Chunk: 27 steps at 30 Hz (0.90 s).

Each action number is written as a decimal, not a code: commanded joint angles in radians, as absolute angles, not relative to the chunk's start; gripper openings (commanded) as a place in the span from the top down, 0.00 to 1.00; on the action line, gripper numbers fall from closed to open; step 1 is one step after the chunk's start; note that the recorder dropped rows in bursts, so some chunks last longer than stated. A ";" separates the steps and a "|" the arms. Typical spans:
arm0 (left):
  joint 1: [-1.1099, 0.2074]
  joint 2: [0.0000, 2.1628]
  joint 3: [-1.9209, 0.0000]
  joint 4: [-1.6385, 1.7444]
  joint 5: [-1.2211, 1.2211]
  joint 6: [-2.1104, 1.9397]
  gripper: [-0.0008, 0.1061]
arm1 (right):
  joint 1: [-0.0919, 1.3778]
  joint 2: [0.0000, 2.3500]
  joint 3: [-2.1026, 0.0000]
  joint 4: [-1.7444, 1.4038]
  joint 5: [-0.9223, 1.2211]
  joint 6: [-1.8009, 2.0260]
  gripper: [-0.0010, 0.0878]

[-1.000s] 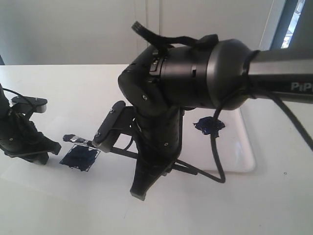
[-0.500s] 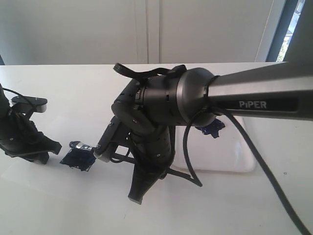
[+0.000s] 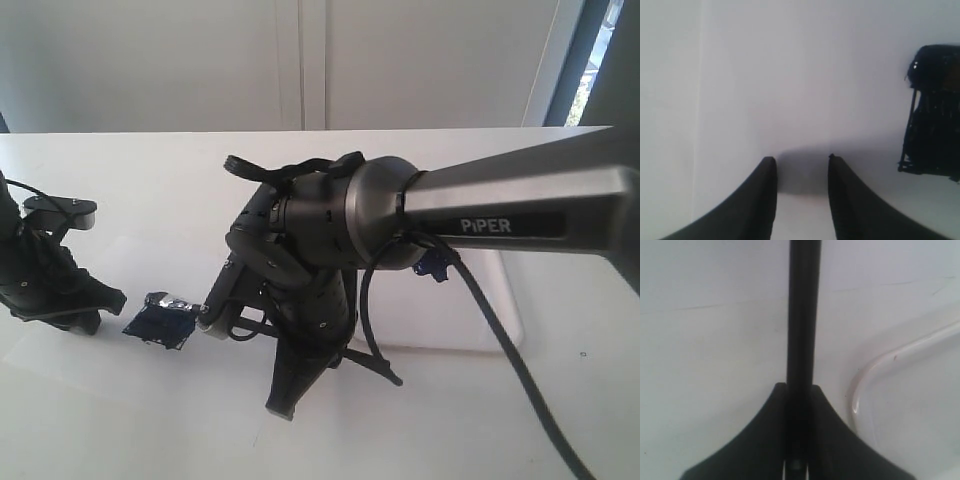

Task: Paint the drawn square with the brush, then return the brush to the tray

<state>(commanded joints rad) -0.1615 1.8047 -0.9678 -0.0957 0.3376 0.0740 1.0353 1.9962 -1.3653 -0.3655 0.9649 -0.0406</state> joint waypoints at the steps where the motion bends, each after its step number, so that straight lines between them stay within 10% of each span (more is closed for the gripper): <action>1: -0.162 1.805 -0.968 -0.096 0.338 0.074 0.62 | 1.035 1.996 -1.365 -0.370 0.967 -0.036 0.99; 27: -0.162 1.805 -0.968 -0.096 0.328 0.074 0.62 | 1.035 1.821 -1.365 -0.352 1.065 -0.021 0.99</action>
<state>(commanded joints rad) -0.1615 1.8047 -0.9678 -0.0957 0.3280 0.0740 1.0353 1.8206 -1.3653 -0.3523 1.0651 -0.0214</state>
